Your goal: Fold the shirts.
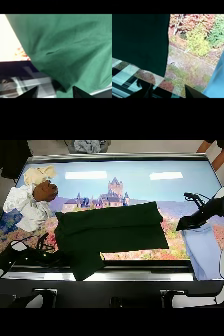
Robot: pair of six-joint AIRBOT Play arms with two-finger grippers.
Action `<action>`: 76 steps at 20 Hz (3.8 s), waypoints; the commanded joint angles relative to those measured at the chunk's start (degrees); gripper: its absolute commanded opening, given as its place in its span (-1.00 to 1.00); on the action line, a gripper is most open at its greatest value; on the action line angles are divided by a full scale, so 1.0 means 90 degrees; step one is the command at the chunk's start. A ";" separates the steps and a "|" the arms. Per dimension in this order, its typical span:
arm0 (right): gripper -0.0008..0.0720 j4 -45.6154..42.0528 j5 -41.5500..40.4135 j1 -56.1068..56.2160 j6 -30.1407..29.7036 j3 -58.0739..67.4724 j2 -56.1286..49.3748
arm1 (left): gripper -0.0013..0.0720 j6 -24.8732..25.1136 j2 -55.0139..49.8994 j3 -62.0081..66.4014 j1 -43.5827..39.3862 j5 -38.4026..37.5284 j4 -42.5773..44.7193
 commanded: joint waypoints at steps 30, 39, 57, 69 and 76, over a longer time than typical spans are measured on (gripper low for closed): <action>-0.84 0.1513 -0.1707 0.0005 -0.0651 -0.2645 -0.0046 | -0.89 -0.0168 0.0333 -0.0335 -0.1078 0.1137 -0.0663; -0.85 0.1304 -0.2601 0.0794 -0.0158 -0.0165 0.0204 | -0.91 -0.1059 0.1168 0.1593 -0.0709 0.1564 -0.0100; 0.95 0.1647 -0.2941 0.1001 -0.0070 0.2567 -0.2307 | 0.67 -0.0194 -0.3128 0.5224 -0.0121 0.1005 -0.0571; 0.00 0.3252 -0.1877 0.0903 0.1035 0.2550 -0.3585 | 0.65 -0.0202 -0.1185 0.5372 -0.1112 0.0920 -0.0573; -0.85 0.3337 -0.1501 0.1037 0.0831 0.2555 -0.2157 | -0.88 -0.0357 -0.2300 0.5370 -0.2759 0.1724 -0.0619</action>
